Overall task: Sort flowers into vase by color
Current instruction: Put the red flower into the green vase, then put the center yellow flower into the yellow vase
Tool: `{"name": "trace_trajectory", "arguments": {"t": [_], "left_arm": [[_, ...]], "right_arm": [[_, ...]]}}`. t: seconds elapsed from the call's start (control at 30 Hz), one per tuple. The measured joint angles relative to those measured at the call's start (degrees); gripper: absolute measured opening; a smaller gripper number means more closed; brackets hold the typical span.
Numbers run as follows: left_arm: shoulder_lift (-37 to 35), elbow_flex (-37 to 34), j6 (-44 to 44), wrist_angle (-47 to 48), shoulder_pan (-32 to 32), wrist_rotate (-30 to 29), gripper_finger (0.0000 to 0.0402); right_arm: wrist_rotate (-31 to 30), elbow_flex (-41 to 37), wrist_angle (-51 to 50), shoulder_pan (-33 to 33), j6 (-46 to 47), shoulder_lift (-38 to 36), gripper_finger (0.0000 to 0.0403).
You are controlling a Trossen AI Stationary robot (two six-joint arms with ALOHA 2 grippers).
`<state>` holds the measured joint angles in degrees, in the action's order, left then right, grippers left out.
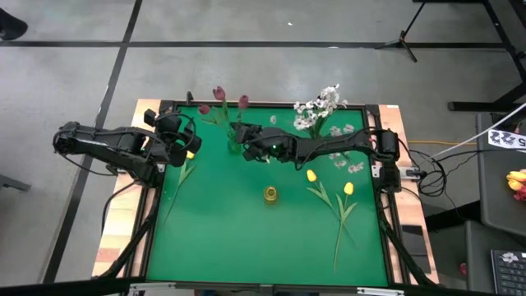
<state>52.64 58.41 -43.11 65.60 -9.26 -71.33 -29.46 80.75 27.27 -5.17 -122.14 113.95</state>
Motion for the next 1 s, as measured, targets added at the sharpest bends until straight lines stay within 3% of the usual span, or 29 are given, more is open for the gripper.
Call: {"name": "trace_trajectory", "arguments": {"t": [0.4,0.57,0.83,0.9,1.0], "left_arm": [[0.0,0.0,-0.2,1.39,0.0,0.02,0.0214],[0.0,0.0,-1.32,1.76,-0.01,0.04,0.0214],[0.0,0.0,-1.48,1.96,0.0,0.08,0.0214],[0.0,0.0,-2.26,2.79,-0.01,0.42,0.0214],[0.0,0.0,-4.59,4.23,0.0,0.46,0.0214]], "right_arm": [[-14.58,0.0,-4.97,0.75,8.43,0.0,0.028],[-14.49,-0.02,-10.09,2.91,15.64,0.02,0.028],[-12.35,0.0,-7.9,7.2,17.19,0.0,0.028],[-14.45,0.0,-9.14,8.5,21.38,0.0,0.028],[-19.2,0.0,-16.41,10.38,34.68,-1.19,0.028]]}}
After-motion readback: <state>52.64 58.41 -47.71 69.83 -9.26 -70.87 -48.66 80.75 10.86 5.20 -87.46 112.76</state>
